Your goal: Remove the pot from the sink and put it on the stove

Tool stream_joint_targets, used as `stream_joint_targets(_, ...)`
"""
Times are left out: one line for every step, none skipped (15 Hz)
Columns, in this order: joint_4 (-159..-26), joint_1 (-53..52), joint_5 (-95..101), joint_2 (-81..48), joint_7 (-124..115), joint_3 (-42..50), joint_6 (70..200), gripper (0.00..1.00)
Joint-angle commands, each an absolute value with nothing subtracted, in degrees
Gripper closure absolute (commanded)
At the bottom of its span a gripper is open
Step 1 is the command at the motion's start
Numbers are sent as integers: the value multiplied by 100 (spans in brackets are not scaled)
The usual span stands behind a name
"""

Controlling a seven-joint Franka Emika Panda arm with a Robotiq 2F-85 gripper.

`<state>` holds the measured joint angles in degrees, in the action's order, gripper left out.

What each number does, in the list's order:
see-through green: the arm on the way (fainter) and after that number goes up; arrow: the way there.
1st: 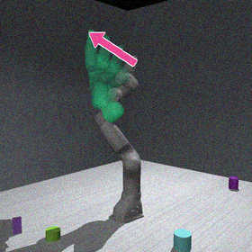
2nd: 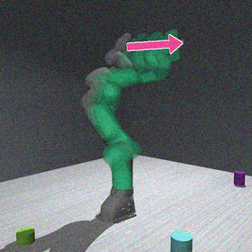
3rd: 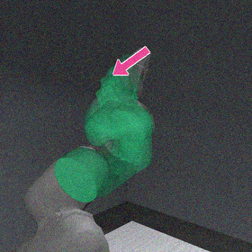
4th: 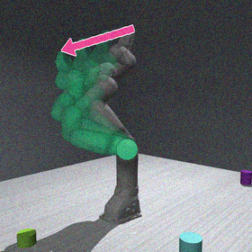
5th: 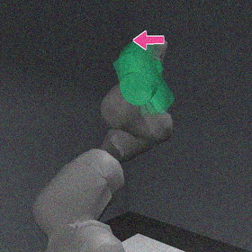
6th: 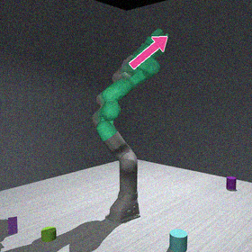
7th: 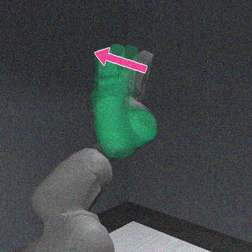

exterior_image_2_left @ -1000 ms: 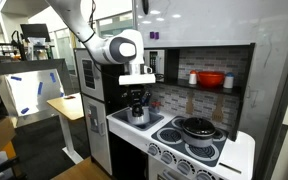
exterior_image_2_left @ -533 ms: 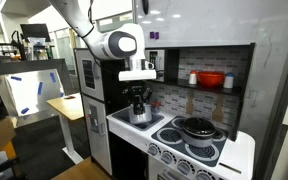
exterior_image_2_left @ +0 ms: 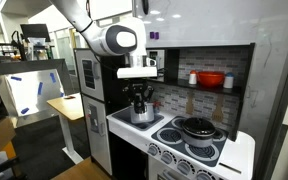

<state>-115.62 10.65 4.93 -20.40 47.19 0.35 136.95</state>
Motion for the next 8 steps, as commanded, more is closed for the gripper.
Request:
stream_joint_targets(-11780, 1204, 241, -1747, 4814, 57, 13785, 91)
stream_joint_targets(-11787, 1232, 183, -1730, 4819, 79, 13809, 91)
stream_joint_targets(-11787, 1282, 76, -1715, 4866, 91, 13838, 91)
stream_joint_targets(-11778, 1321, -14, -1715, 4883, 109, 13854, 91)
stream_joint_targets(-11770, 1359, -98, -1719, 4895, 124, 13872, 91)
stream_joint_targets(-11752, 1404, -188, -1740, 4933, 137, 13870, 91)
stream_joint_targets(-11750, 1443, -263, -1759, 4954, 153, 13886, 91)
stream_joint_targets(-11747, 1482, -335, -1767, 4985, 174, 13888, 91)
